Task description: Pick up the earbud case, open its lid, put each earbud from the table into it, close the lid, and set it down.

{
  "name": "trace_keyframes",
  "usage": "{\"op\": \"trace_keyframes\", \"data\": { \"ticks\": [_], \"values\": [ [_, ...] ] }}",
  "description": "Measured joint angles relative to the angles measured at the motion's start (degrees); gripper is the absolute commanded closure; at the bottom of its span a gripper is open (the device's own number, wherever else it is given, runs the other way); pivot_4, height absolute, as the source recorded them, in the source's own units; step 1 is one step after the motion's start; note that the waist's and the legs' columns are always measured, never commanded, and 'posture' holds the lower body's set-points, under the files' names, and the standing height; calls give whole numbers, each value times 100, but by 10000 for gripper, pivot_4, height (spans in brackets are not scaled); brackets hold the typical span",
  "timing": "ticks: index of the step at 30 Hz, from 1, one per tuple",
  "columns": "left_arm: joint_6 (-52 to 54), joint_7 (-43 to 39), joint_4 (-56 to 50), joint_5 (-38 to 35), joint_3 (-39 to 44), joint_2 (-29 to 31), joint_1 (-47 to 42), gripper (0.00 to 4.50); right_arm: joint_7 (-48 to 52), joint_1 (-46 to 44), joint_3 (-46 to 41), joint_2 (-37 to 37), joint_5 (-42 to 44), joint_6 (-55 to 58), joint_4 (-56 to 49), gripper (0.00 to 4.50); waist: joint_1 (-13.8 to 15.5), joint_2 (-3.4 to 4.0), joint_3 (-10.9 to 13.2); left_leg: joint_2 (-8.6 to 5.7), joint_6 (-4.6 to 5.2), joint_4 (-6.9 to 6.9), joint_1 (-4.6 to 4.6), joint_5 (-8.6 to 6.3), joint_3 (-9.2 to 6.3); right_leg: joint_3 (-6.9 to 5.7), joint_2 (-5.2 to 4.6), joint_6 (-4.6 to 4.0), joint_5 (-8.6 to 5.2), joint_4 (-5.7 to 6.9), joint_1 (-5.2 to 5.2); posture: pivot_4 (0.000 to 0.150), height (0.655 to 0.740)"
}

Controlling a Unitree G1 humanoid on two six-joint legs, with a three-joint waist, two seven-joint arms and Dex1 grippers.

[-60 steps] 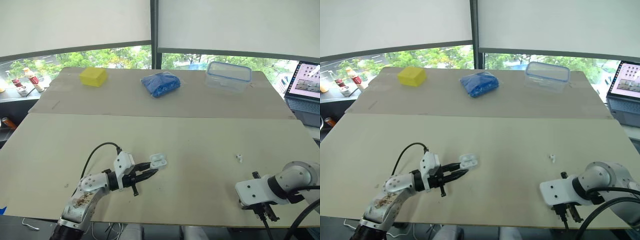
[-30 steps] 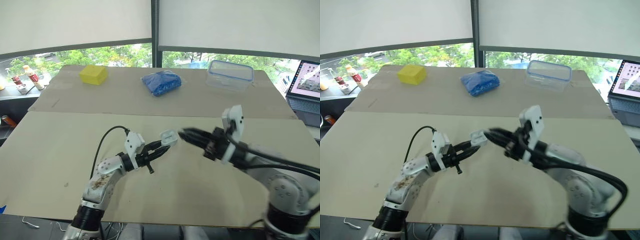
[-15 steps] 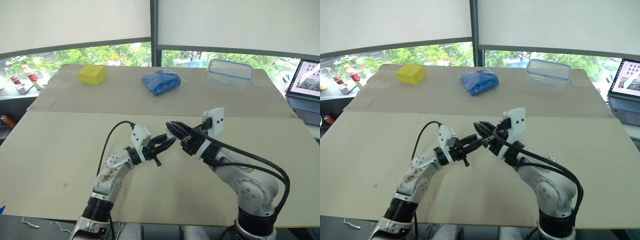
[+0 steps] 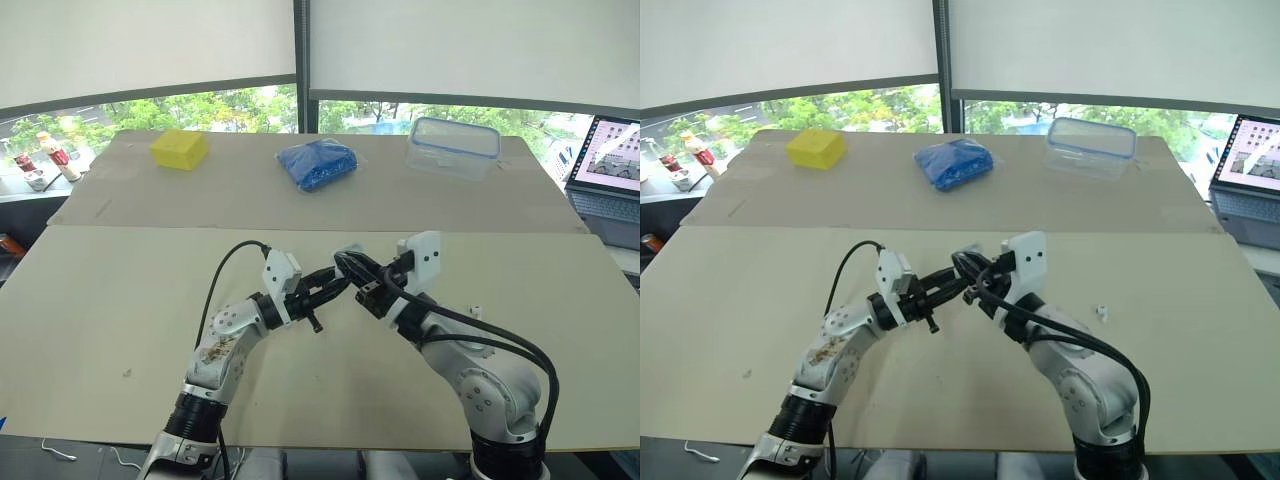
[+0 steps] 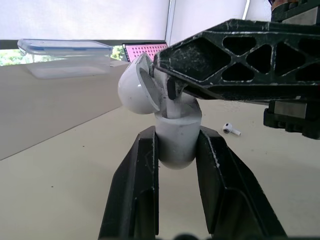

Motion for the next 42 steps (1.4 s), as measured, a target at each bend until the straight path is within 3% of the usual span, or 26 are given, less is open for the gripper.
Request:
{"op": "trace_keyframes", "data": {
  "ticks": [6, 8, 12, 20, 25, 31, 37, 42],
  "values": [
    [1, -16, 78, 4, -32, 2, 1, 39355, 1, 127, 206, -82, -229, -204, 6, 41510, 2, 0, 0, 0, 0, 0, 0, 0, 0, 0, 0, 0, 0, -1, 0, 1500, 6909],
    [1, -31, 96, 7, -47, 12, 1, 39355, 0, 190, 247, -101, -314, -315, 3, 31140, -3, 0, 0, 0, 0, 0, 0, 0, 0, 0, 0, 0, 0, -2, 0, 1500, 6909],
    [0, -16, 96, 12, -44, 38, 0, 39355, 4, 237, 289, -227, -380, -344, -96, 17241, -8, 0, 0, 0, 0, -1, 0, 0, 0, 0, 0, 0, 0, -2, 0, 1500, 6909],
    [-105, 22, 91, 32, -49, 7, -1, 39355, 277, 805, -627, -969, 358, -30, -908, 17116, 20, -1, 0, 0, 1, 0, -2, 0, 0, 0, -1, 0, 0, -10, 5, 1500, 6909],
    [-362, 35, 92, 230, -57, 174, 102, 39355, 549, 2033, -1538, -1863, -55, -431, -1231, 17116, 63, -1, 0, -2, 1, -1, -2, -1, 3, 0, -2, 1, -1, -17, 9, 1500, 6909],
    [-537, 89, 82, 309, 115, 480, 372, 39355, 1124, 3874, -2909, -1846, -691, -1866, -580, 17116, 128, 1, -1, 0, 1, -3, 14, -1, 7, 3, -1, 2, -1, -14, 21, 1500, 6909],
    [-596, 110, 49, 322, 125, 560, 523, 39355, 1628, 4786, -3365, -1622, -998, -3007, 547, 17116, 126, 6, -3, 1, 2, -6, 16, -1, 9, 5, -1, 1, -1, -15, 22, 1500, 6909],
    [-620, 130, 37, 328, 122, 571, 565, 39355, 1875, 5102, -3559, -1492, -985, -3469, 1126, 1141, 129, 13, -7, 1, 2, -6, 15, -1, 11, 7, -1, 1, -1, -15, 22, 1500, 6909]
  ]
}}
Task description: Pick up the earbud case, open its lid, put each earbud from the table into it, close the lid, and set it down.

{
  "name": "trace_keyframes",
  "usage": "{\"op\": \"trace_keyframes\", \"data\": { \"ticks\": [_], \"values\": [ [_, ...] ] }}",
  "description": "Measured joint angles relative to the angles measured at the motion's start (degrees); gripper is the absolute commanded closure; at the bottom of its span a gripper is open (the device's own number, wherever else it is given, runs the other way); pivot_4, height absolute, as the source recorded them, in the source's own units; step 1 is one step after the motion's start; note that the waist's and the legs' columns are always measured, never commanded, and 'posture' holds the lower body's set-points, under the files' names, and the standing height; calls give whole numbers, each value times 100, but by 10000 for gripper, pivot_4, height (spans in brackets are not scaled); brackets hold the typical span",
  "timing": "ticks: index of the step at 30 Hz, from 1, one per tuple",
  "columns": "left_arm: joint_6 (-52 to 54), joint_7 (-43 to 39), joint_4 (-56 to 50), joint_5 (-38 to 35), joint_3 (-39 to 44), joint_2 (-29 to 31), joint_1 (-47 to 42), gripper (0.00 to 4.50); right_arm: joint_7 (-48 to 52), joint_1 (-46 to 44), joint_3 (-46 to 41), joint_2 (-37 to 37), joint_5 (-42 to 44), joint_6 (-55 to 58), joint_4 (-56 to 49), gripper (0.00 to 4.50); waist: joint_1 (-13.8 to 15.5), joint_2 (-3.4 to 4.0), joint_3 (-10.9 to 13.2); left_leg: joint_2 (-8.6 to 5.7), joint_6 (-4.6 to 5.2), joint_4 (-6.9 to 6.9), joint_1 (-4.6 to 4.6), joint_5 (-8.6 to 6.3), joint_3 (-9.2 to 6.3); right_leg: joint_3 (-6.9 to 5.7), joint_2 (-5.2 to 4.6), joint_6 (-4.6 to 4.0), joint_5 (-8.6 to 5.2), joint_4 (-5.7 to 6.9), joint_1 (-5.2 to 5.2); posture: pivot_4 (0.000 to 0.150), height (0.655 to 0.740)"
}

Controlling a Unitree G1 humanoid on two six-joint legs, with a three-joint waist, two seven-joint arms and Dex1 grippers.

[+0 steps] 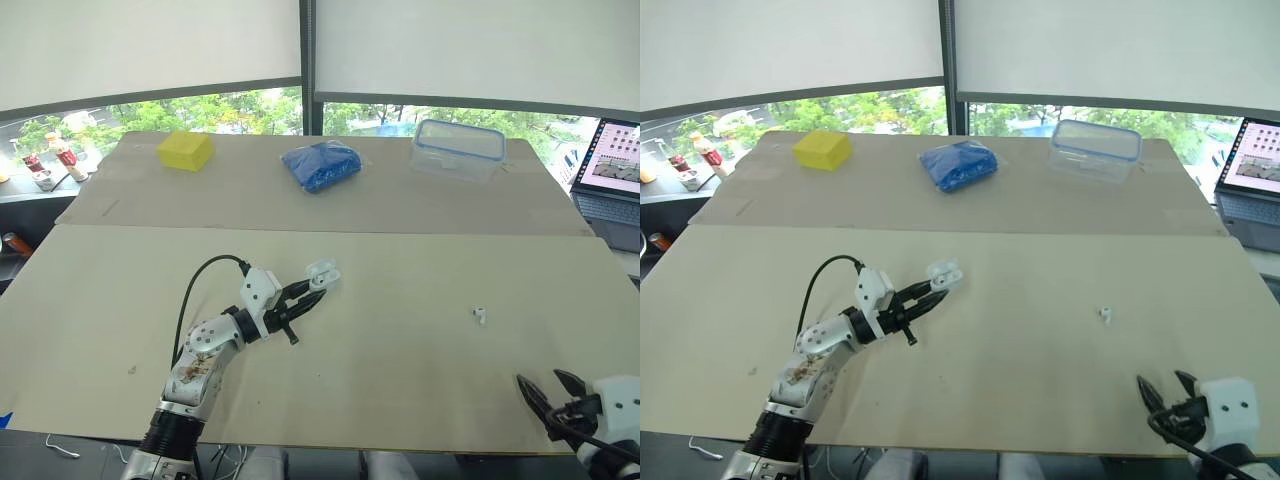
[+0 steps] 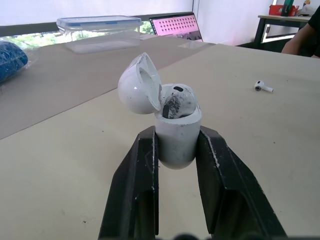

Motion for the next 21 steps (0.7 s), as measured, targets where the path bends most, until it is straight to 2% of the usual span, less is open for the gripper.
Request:
{"op": "trace_keyframes", "data": {
  "ticks": [8, 21],
  "values": [
    [-6, -10, -7, 0, -18, -1, 0, 39355, 75, -61, 13, -12, 1, -67, 88, 0, -4, 4, -2, 0, 0, 0, 0, 0, 0, 1, 0, 0, 0, 0, 1, 1500, 6909],
    [-13, -67, -20, 12, -159, -4, -10, 39355, -808, -2129, 921, -485, -411, 1463, -26, 0, 19, 8, -4, -3, 0, 1, -1, 0, 0, 1, -1, 0, 1, 2, 0, 1500, 6909]
  ]
}}
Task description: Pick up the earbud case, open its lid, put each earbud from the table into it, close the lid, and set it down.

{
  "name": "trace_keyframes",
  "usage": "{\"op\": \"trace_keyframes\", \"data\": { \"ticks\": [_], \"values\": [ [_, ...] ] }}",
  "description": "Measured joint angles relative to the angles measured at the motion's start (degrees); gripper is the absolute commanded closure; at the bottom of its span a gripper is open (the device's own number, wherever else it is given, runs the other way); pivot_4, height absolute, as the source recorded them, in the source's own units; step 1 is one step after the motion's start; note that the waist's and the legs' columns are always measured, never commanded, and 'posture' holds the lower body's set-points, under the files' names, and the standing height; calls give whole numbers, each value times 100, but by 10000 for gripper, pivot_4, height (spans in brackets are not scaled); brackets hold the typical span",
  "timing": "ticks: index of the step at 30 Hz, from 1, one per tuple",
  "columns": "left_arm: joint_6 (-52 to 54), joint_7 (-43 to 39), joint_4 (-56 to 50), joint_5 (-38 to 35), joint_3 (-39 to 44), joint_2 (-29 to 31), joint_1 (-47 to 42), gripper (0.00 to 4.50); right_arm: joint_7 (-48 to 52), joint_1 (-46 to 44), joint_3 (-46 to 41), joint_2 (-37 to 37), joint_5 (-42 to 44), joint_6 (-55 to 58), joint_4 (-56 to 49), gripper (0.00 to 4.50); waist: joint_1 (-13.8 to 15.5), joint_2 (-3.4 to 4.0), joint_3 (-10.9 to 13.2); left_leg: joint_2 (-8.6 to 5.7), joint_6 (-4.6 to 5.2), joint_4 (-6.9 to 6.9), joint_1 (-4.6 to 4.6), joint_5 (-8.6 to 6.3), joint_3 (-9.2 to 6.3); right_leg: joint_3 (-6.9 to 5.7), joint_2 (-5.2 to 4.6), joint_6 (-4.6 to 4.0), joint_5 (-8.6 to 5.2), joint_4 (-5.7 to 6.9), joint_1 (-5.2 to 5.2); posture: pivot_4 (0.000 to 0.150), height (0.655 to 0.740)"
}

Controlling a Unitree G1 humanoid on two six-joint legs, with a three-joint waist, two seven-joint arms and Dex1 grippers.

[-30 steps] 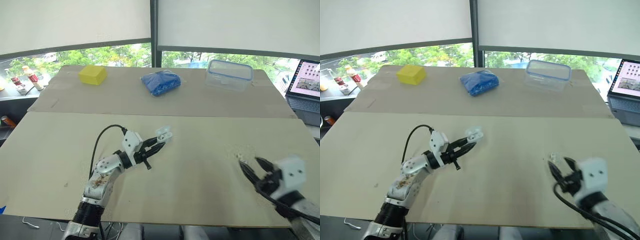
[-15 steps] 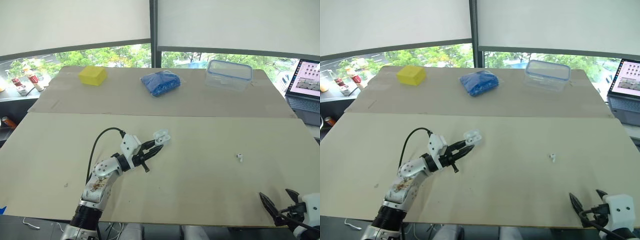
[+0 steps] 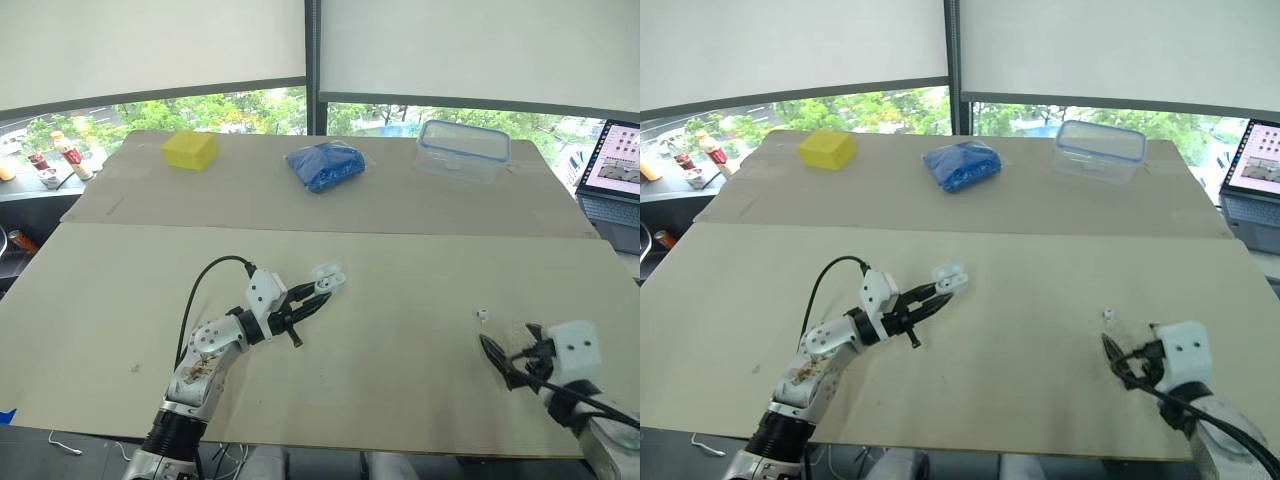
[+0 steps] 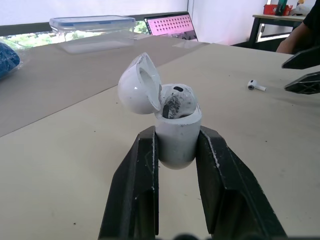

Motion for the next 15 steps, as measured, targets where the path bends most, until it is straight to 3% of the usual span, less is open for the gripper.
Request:
{"op": "trace_keyframes", "data": {
  "ticks": [15],
  "values": [
    [-6, -55, -4, 26, -84, -14, -1, 39355, -372, -1176, 405, 223, -93, 310, 1110, 0, -14, 2, -1, 1, 0, 0, 0, 0, 0, 0, 1, -1, 0, 3, -2, 1500, 6909]
  ]
}}
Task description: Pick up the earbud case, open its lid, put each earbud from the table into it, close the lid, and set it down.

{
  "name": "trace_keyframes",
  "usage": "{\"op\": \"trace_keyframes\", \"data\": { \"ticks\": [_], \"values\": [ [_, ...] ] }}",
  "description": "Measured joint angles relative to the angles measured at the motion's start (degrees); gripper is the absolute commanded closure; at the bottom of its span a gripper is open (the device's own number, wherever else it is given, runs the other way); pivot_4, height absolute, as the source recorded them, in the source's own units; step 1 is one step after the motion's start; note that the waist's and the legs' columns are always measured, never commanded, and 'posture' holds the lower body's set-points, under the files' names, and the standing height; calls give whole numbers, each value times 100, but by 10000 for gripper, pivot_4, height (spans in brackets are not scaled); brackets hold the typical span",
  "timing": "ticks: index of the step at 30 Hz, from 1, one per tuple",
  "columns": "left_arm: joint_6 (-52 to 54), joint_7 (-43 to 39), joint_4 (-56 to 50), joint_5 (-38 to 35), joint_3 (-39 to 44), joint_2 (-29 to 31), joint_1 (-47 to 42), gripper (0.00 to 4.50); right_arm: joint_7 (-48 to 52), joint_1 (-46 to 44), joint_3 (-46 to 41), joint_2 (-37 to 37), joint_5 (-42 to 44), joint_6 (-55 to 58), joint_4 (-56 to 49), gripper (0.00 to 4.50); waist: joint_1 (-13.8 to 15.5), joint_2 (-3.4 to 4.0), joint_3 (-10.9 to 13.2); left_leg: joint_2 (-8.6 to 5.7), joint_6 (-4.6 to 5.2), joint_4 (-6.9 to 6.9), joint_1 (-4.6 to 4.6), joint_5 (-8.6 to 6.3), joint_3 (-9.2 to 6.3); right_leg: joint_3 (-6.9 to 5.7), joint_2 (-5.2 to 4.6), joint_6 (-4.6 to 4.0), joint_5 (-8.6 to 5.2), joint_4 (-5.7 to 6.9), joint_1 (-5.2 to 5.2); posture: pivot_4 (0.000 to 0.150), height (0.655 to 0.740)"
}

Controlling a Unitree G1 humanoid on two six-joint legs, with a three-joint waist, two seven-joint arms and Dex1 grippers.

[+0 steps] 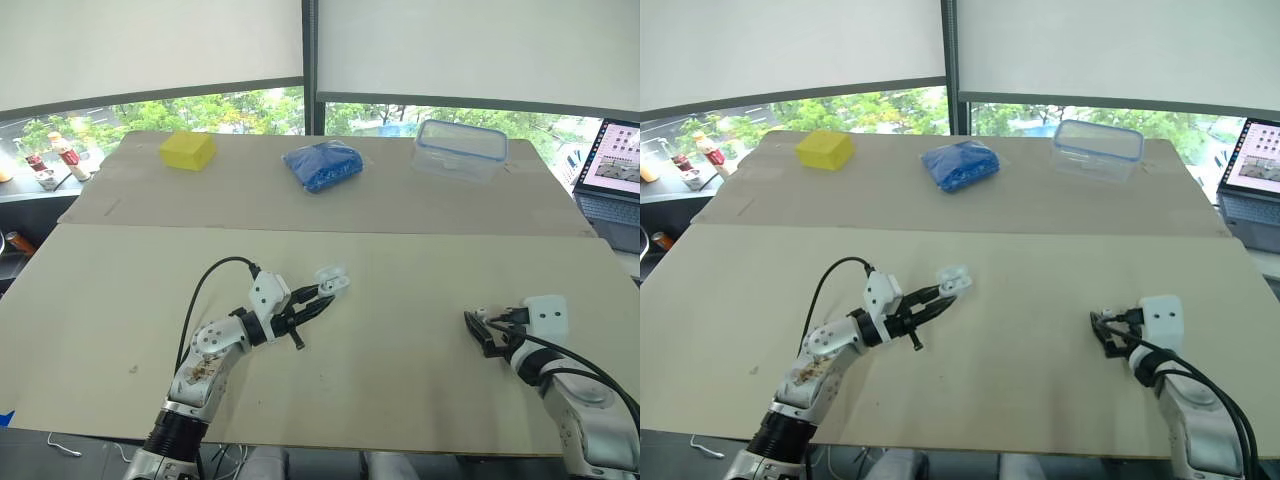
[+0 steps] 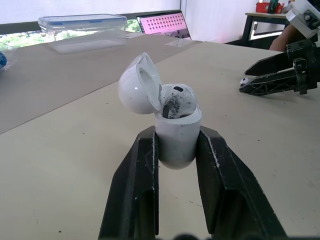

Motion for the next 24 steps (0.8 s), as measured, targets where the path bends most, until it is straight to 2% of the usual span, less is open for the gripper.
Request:
{"op": "trace_keyframes", "data": {
  "ticks": [1, 4, 13, 14, 19, 24],
  "values": [
    [0, -2, 0, 0, -2, 0, 0, 39355, -9, -5, 1, 0, 1, 30, -7, 0, 0, 0, 0, 1, 0, 0, 0, 0, 0, 0, 1, 0, 0, 0, 0, 1500, 6909],
    [0, -3, 0, 0, -3, 1, 0, 39355, -28, 3, 23, 8, 24, 92, -49, 7931, 0, 0, 0, 0, 0, 0, 2, 0, 0, 0, 0, 0, 0, 0, 2, 1500, 6909],
    [0, -22, 0, 0, -25, 2, 0, 39355, 109, 112, 126, -39, 101, 214, -220, 39563, 6, 0, 0, 0, 0, 1, 2, 0, 0, 0, 0, 0, 0, 0, 3, 1500, 6909],
    [0, -23, 0, 0, -26, 2, 0, 39355, 168, 157, 127, -86, 107, 236, -269, 41864, 6, 0, 0, 0, 0, 1, 2, 0, -1, 0, 0, 0, 0, 0, 3, 1500, 6909],
    [0, -22, 0, 0, -32, 2, 0, 39355, 715, 327, 287, -544, 164, 320, -496, 41931, 0, 0, 0, 0, 0, 1, 2, 0, -1, 0, 1, 0, 0, 0, 3, 1500, 6909],
    [23, -10, -121, -1, -49, 5, 62, 39355, 1901, 464, 702, -1409, 320, 244, -858, 41931, -23, 0, 0, 0, 0, 1, 2, 0, -1, 0, 1, 0, 0, -1, 2, 1500, 6909]
  ]
}}
